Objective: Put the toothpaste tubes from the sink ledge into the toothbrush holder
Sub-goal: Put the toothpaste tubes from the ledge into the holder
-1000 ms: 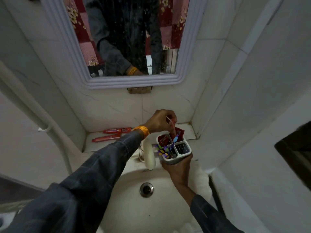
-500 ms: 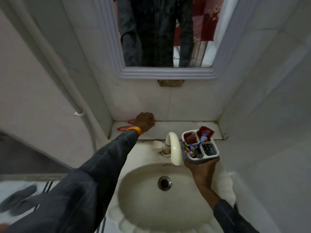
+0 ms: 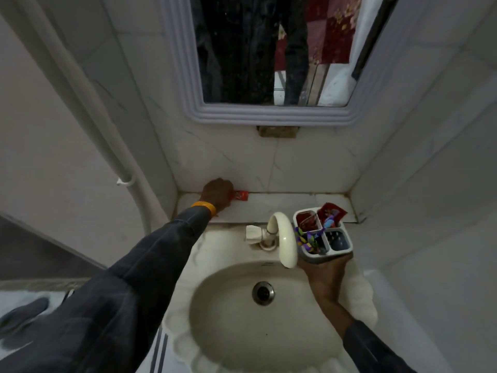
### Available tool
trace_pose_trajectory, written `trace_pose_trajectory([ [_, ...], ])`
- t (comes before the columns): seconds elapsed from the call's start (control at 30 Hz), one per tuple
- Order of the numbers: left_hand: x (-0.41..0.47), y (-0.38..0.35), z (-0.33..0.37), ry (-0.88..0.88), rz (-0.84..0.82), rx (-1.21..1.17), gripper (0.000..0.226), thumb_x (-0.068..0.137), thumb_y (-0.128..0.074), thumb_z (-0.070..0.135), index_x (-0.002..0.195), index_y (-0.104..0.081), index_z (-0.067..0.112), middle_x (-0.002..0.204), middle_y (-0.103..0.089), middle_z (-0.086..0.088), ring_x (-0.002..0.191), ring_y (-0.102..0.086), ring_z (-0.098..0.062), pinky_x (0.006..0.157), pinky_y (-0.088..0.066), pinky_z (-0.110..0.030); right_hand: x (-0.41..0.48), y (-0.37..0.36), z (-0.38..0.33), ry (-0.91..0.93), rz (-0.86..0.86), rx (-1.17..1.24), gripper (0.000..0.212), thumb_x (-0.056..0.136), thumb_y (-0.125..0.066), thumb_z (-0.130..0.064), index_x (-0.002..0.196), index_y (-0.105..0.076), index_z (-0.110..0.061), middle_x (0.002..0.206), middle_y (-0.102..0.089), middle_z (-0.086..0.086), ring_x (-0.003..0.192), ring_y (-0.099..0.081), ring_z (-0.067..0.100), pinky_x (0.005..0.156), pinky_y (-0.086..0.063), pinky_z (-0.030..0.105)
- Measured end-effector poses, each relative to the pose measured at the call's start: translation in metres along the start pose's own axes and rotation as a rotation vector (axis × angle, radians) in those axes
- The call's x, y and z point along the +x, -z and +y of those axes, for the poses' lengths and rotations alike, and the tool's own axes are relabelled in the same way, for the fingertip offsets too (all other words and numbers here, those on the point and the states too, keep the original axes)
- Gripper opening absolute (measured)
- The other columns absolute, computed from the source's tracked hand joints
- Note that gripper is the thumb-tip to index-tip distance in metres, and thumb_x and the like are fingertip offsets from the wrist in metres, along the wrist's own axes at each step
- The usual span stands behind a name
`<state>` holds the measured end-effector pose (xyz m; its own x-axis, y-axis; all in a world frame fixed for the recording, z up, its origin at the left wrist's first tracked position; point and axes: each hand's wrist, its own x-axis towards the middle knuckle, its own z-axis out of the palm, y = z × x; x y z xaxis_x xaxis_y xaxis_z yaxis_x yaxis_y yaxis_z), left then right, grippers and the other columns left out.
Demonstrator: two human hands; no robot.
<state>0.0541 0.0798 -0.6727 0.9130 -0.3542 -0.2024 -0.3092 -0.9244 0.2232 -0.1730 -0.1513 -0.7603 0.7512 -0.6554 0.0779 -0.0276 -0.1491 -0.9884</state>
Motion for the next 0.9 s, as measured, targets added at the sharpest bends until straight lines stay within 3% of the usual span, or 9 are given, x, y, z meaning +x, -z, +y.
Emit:
trace_pose_trajectory([
  [0.13, -0.004, 0.058, 0.037, -0.166, 0.097, -0.080, 0.017, 0.078, -0.074, 0.020, 0.092, -0.074, 0.009, 0.101, -0.073, -0.012, 0.095, -0.067, -0.032, 0.083, -0.054, -0.036, 0.002, -0.002, 0.002, 0.005, 0.011, -0.002, 0.114, 0.055, -0.101, 0.015, 0.148, -0.039, -0.010, 0.144, -0.063, 0.003, 0.129, -0.068, 0.004, 0.110, -0.057, 0.039],
  [0.23, -0.016, 0.094, 0.081, -0.334, 0.159, -0.172, 0.017, 0.080, -0.077, 0.020, 0.094, -0.076, 0.011, 0.091, -0.076, -0.008, 0.084, -0.070, -0.022, 0.079, -0.055, -0.032, 0.004, -0.002, -0.001, 0.014, 0.020, 0.019, 0.112, 0.053, -0.100, 0.019, 0.147, -0.042, 0.000, 0.140, -0.066, 0.003, 0.124, -0.068, -0.004, 0.105, -0.058, 0.024],
  [0.3, -0.026, 0.110, 0.110, -0.463, 0.216, -0.227, 0.020, 0.081, -0.078, 0.021, 0.097, -0.076, 0.009, 0.086, -0.076, -0.009, 0.077, -0.070, -0.021, 0.075, -0.057, -0.034, 0.005, -0.002, -0.005, 0.025, 0.002, 0.029, 0.111, 0.054, -0.100, 0.017, 0.146, -0.042, -0.006, 0.138, -0.066, 0.002, 0.121, -0.067, -0.011, 0.100, -0.056, 0.015],
  [0.37, -0.037, 0.119, 0.135, -0.558, 0.238, -0.272, 0.023, 0.081, -0.078, 0.023, 0.098, -0.075, 0.007, 0.084, -0.076, -0.007, 0.070, -0.069, -0.017, 0.067, -0.058, -0.031, 0.007, 0.000, -0.002, 0.030, 0.006, 0.021, 0.109, 0.055, -0.099, 0.017, 0.145, -0.042, -0.009, 0.139, -0.065, 0.008, 0.122, -0.066, -0.010, 0.099, -0.055, 0.013],
  [0.5, -0.053, 0.121, 0.175, -0.688, 0.201, -0.321, 0.026, 0.081, -0.079, 0.026, 0.100, -0.074, 0.010, 0.081, -0.071, 0.002, 0.063, -0.063, -0.003, 0.060, -0.049, -0.011, 0.007, 0.000, 0.002, 0.065, 0.009, -0.034, 0.110, 0.057, -0.104, 0.006, 0.148, -0.043, 0.000, 0.141, -0.066, 0.008, 0.129, -0.066, -0.003, 0.104, -0.055, 0.017],
  [0.6, -0.059, 0.101, 0.198, -0.722, 0.162, -0.250, 0.024, 0.079, -0.079, 0.028, 0.098, -0.075, 0.013, 0.083, -0.069, 0.005, 0.067, -0.060, -0.005, 0.062, -0.045, -0.010, 0.005, -0.002, -0.002, 0.048, -0.003, -0.047, 0.115, 0.057, -0.107, -0.002, 0.151, -0.041, -0.003, 0.143, -0.064, 0.005, 0.129, -0.062, -0.010, 0.101, -0.055, 0.012],
  [0.67, -0.058, 0.082, 0.209, -0.708, 0.155, -0.172, 0.020, 0.078, -0.079, 0.025, 0.095, -0.076, 0.015, 0.087, -0.075, 0.000, 0.072, -0.064, -0.011, 0.066, -0.049, -0.018, 0.006, 0.000, -0.002, 0.063, 0.011, -0.104, 0.119, 0.056, -0.109, -0.014, 0.153, -0.041, -0.004, 0.147, -0.061, 0.006, 0.133, -0.058, -0.011, 0.105, -0.051, 0.009],
  [0.8, -0.058, 0.050, 0.218, -0.652, 0.156, -0.096, 0.010, 0.075, -0.074, 0.018, 0.084, -0.072, 0.015, 0.085, -0.075, -0.006, 0.078, -0.065, -0.024, 0.066, -0.044, -0.026, 0.007, 0.003, -0.002, 0.044, 0.015, -0.113, 0.123, 0.054, -0.110, -0.021, 0.154, -0.041, -0.010, 0.150, -0.060, 0.004, 0.137, -0.062, 0.006, 0.109, -0.056, 0.025],
  [0.9, -0.057, 0.034, 0.219, -0.645, 0.159, -0.101, 0.007, 0.075, -0.072, 0.014, 0.082, -0.071, 0.013, 0.082, -0.074, -0.006, 0.075, -0.063, -0.023, 0.063, -0.047, -0.029, 0.005, 0.004, -0.002, 0.058, 0.025, -0.101, 0.122, 0.053, -0.109, -0.010, 0.152, -0.039, -0.003, 0.149, -0.057, 0.007, 0.133, -0.055, -0.016, 0.105, -0.052, 0.010],
])
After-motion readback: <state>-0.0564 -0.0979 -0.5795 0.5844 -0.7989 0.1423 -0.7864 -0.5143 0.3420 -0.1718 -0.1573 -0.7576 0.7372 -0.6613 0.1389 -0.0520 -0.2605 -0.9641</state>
